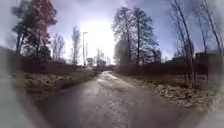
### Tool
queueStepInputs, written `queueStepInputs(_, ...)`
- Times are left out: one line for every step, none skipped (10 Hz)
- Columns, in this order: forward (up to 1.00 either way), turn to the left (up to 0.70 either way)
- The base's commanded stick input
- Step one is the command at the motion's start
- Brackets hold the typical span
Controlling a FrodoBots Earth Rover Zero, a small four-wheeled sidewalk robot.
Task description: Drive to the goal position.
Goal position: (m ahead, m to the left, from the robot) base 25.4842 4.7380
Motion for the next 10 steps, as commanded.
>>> queueStepInputs(0.85,0.12)
queueStepInputs(0.85,0.12)
queueStepInputs(0.85,0.12)
queueStepInputs(0.85,0.11)
queueStepInputs(0.85,0.10)
queueStepInputs(0.85,0.08)
queueStepInputs(0.85,0.07)
queueStepInputs(0.85,0.07)
queueStepInputs(0.85,0.06)
queueStepInputs(0.85,0.04)
